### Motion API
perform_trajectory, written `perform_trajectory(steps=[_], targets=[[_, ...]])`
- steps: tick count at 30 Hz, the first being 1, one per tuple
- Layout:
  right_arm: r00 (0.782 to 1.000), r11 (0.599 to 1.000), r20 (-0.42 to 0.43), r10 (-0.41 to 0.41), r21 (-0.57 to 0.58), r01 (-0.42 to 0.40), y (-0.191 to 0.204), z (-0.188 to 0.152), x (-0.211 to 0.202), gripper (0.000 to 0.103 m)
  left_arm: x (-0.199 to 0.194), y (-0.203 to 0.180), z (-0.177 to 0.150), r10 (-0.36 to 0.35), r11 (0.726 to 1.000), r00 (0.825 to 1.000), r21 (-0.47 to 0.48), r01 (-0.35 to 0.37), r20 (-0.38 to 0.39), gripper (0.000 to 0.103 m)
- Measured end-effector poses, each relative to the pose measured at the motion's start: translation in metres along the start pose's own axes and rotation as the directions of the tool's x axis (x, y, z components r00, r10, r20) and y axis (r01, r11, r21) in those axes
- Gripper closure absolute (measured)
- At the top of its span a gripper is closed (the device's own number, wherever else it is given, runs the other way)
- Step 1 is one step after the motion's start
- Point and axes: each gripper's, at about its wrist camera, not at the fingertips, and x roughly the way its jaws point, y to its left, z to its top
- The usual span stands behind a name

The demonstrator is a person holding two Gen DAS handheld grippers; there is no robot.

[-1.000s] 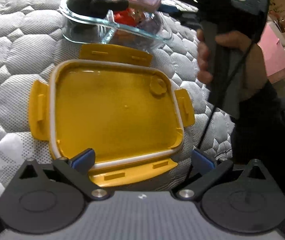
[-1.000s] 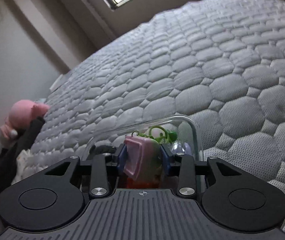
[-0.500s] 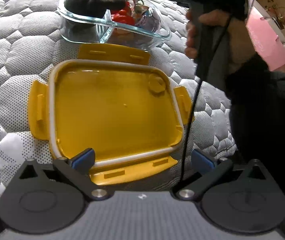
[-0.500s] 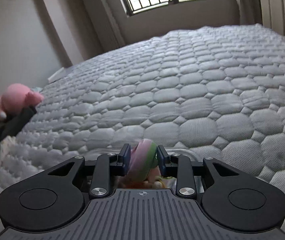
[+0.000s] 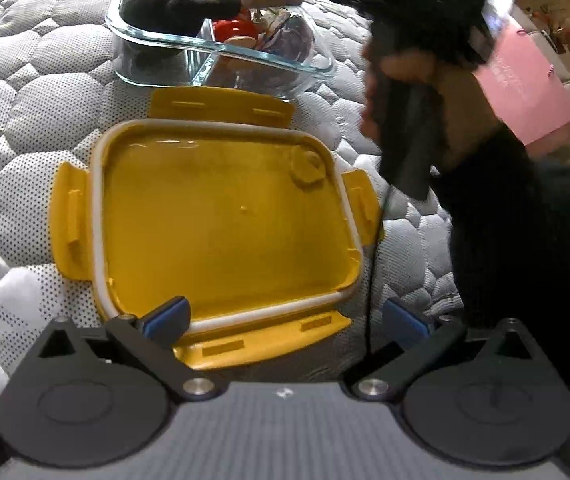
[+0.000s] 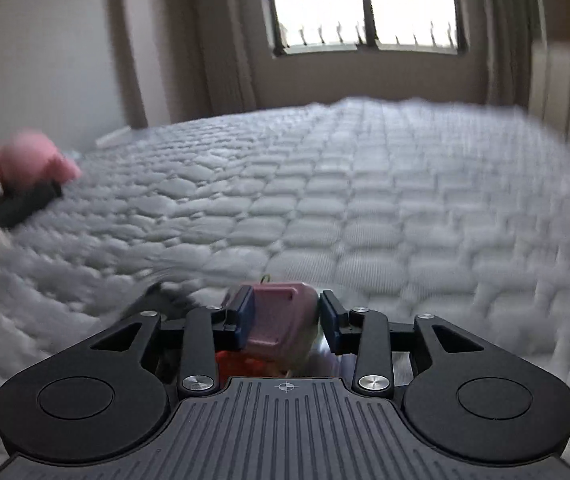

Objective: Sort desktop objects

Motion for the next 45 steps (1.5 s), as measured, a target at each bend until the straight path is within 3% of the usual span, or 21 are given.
perform_trajectory(steps=[4,7,9,12,13,16,19,23,30,32,35,38,42,45], targets=[[0.996,0.984,-0.082,0.044,0.176,-0.028,-0.021,0.01,0.01,0.057,-0.004,0.006,0.0,0.007,1.0,1.0,-0.016,-0.007,0.013,0.0],[0.99,0.956,-0.11,0.083,0.289,-0.048,-0.037,-0.002,0.001,0.04,-0.002,0.009,0.003,-0.002,1.0,1.0,-0.031,0.002,0.008,0.0],[0.991,0.956,-0.099,0.092,0.286,-0.06,-0.04,-0.004,-0.009,0.041,0.0,0.008,0.003,-0.002,1.0,1.0,-0.023,0.002,0.001,0.0],[0.999,0.948,0.024,0.046,0.314,-0.052,-0.047,0.003,-0.033,0.04,-0.002,0.008,0.002,-0.011,1.0,1.0,-0.022,0.011,0.006,0.0],[0.999,0.944,0.028,0.044,0.327,-0.051,-0.049,0.006,-0.035,0.04,-0.003,0.008,0.002,-0.015,1.0,1.0,-0.022,0.015,0.008,0.0],[0.997,0.94,-0.026,0.072,0.336,-0.059,-0.046,0.01,-0.028,0.049,-0.003,0.008,0.002,-0.016,0.999,1.0,-0.027,0.016,0.008,0.0],[0.994,0.964,-0.1,0.043,0.267,-0.015,-0.032,0.004,-0.007,0.061,0.0,0.006,0.0,-0.011,1.0,1.0,-0.013,0.011,0.006,0.0],[0.993,0.957,-0.115,0.026,0.288,0.008,-0.025,0.0,-0.001,0.059,-0.002,0.009,0.001,-0.022,1.0,1.0,-0.022,0.022,0.008,0.0],[0.986,0.989,-0.161,-0.046,0.134,0.068,-0.021,-0.008,-0.004,0.07,0.0,0.006,0.001,-0.01,1.0,1.0,-0.012,0.01,0.008,0.0],[0.991,0.979,-0.133,0.01,0.202,0.017,-0.027,-0.006,-0.012,0.064,-0.003,0.006,-0.002,-0.016,1.0,1.0,-0.002,0.016,0.008,0.0],[0.99,0.964,-0.095,0.101,0.256,-0.074,-0.027,0.001,-0.028,0.064,-0.004,0.009,0.0,-0.014,1.0,1.0,-0.022,0.015,0.011,0.0],[0.966,0.978,-0.228,0.123,0.196,-0.078,-0.008,0.015,-0.021,0.06,0.0,0.006,0.003,-0.018,0.999,1.0,-0.033,0.018,0.01,0.0],[0.931,0.992,-0.361,0.063,0.124,-0.019,0.01,0.02,0.006,0.062,-0.005,-0.002,0.001,-0.023,1.0,1.0,-0.008,0.023,0.012,0.0],[0.892,0.998,-0.451,0.01,0.065,0.021,0.023,0.023,0.027,0.062,-0.014,-0.007,0.002,-0.008,1.0,0.999,0.011,0.008,0.033,0.0]])
